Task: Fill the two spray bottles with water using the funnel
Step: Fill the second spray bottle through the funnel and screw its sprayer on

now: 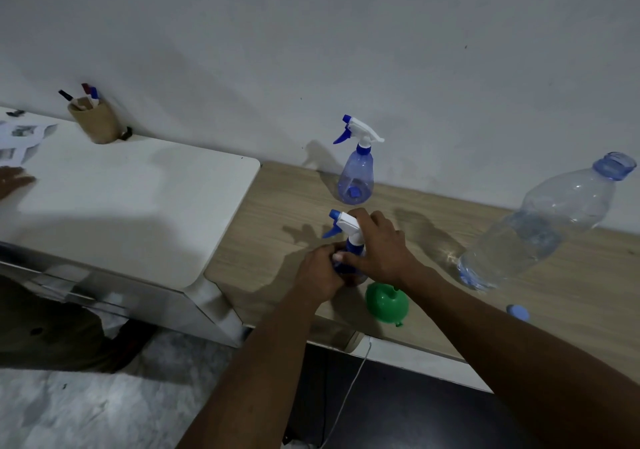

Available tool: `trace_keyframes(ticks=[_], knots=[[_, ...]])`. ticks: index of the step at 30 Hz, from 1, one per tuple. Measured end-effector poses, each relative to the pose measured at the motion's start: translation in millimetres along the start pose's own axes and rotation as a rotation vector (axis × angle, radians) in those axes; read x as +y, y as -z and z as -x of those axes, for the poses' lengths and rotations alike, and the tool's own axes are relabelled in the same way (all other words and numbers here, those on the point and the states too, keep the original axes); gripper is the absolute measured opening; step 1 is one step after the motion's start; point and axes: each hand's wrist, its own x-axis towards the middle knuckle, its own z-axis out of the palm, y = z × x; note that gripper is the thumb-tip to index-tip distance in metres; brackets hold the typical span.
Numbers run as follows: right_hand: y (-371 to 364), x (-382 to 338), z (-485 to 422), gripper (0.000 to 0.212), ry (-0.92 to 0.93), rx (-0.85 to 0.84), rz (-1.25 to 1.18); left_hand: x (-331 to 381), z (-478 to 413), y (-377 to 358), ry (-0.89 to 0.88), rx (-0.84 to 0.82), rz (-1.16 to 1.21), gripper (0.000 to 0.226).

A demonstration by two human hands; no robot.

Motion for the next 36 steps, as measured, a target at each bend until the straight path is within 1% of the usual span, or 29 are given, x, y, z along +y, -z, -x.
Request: trace_keyframes(ticks=[3,5,6,8,11,12,13,15,16,18,20,21,24,25,27,29,30,33,36], knots=[[-3,-3,0,0.054,-0.008,0.048,0.042,1,0,-1,0.020,0.003,0.001,0.062],[-4,-3,2,0.047,0.029,0.048,-0.042,2,0,-1,0.015,-0.011,-0.003,0.062],[-3,-2,3,0.049,0.042,0.032,-0.094,1,0,-1,0.010,-0.013,0.002,0.062],[0,2,3,0.058,0.051,-0.008,-0.143,1,1,1,0.000,-0.008,0.019,0.061],[2,1,2,0.073,0.009,-0.001,-0.074,0,2,-1,-0.009,-0.014,0.018,0.056],[2,-1,1,0.071,-0.010,0.013,-0.032,0,3,-1,0.000,-0.012,0.013,0.058],[1,-4,0,0.065,-0.013,0.027,-0.005,1,3,-1,0.009,-0.008,0.008,0.060],[0,-6,1,0.053,0.018,0.032,-0.045,2,2,0,0.011,-0.008,-0.010,0.058],[0,-6,2,0.054,0.036,0.015,-0.093,3,2,0,0.003,-0.008,-0.014,0.055],[4,-1,4,0.063,0.052,-0.033,-0.136,3,3,1,-0.005,-0.009,-0.002,0.056],[5,3,3,0.074,0.037,-0.031,-0.067,3,3,1,-0.009,-0.010,0.007,0.055],[4,3,3,0.075,0.020,-0.010,-0.028,2,3,0,-0.004,-0.008,0.014,0.055],[2,-2,1,0.055,0.029,0.030,-0.035,3,4,0,0.010,0.006,0.005,0.061],[1,-3,2,0.053,0.048,0.023,-0.061,3,4,0,0.002,0.005,0.001,0.061],[4,-1,3,0.061,0.061,-0.019,-0.100,4,5,0,-0.012,-0.001,-0.007,0.057],[6,3,3,0.073,0.052,-0.042,-0.065,4,6,0,-0.013,0.004,-0.014,0.056],[6,3,2,0.075,0.041,-0.041,-0.043,3,6,0,-0.010,0.008,-0.014,0.057],[6,0,0,0.059,0.039,-0.033,-0.086,6,5,0,0.019,0.016,0.009,0.070],[12,-1,-1,0.057,0.063,-0.088,-0.172,4,3,0,0.038,0.005,0.016,0.067]])
